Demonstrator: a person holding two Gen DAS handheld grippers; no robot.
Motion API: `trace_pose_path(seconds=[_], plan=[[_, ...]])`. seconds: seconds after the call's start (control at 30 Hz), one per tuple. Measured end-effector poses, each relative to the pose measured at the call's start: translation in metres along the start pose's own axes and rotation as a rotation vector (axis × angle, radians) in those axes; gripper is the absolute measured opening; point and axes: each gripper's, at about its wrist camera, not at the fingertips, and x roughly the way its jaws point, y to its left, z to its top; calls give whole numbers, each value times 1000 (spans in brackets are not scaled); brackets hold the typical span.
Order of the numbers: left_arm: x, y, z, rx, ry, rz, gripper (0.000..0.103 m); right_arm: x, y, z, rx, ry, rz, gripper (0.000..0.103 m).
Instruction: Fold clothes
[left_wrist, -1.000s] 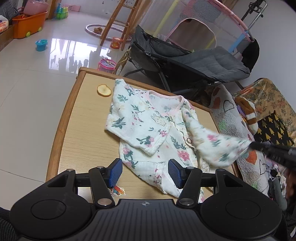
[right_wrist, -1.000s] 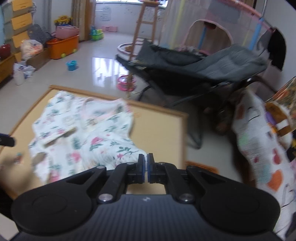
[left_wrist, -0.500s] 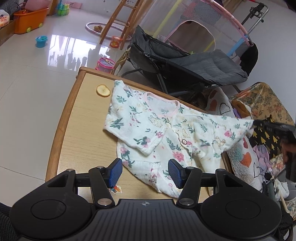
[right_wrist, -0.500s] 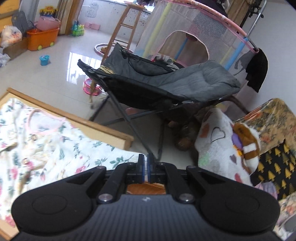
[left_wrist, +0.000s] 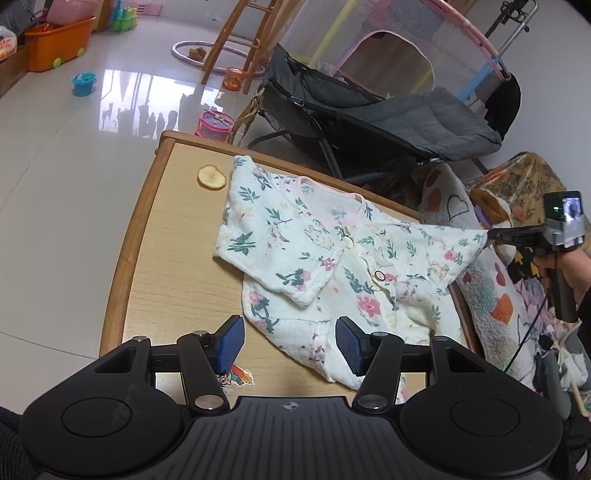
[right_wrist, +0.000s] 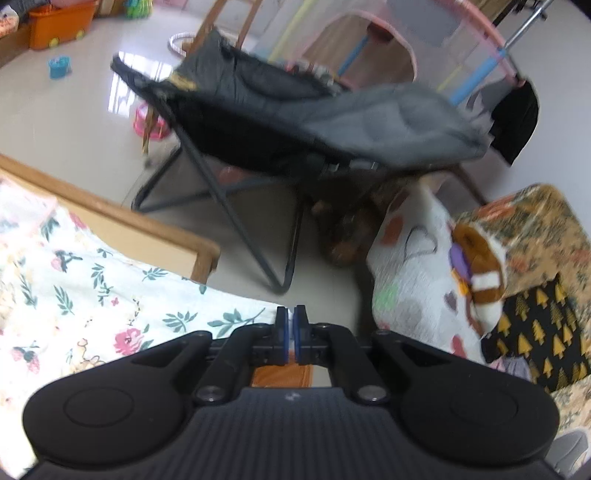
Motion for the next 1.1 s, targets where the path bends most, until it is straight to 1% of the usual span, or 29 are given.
trace_pose_path(seconds=[0.17, 0.4, 0.43, 0.53, 0.6, 0.67, 0.7, 0.77, 0.83, 0.9, 1.0, 1.1], plan=[[3, -3, 3, 21, 14, 9, 57, 26, 9, -15, 17, 60, 33, 3], [10, -11, 7, 42, 23, 23, 57, 54, 12, -32, 53, 108, 65, 4], [10, -12, 8, 47, 21, 27, 57, 56, 11, -34, 60, 109, 63, 6], [11, -18, 15, 84, 15, 36, 57, 56, 5, -38, 98, 89, 13, 8], [12, -23, 21, 116, 11, 41, 57, 51, -2, -41, 131, 72, -6, 12], [15, -31, 28, 155, 11, 37, 57, 44, -9, -45, 158, 56, -17, 23], [17, -35, 32, 174, 11, 33, 57, 39, -13, -48, 178, 43, -18, 26], [24, -44, 39, 215, 8, 32, 57, 24, -23, -57, 249, 6, 19, 32], [30, -54, 45, 260, -4, 37, 57, 8, -34, -68, 344, -19, 110, 32], [40, -64, 50, 307, -13, 51, 57, -10, -39, -83, 431, -24, 209, 32], [53, -75, 57, 332, -7, 58, 57, -39, -26, -104, 437, -22, 303, 32], [63, -81, 62, 336, -1, 49, 57, -61, -7, -121, 395, -23, 334, 33]])
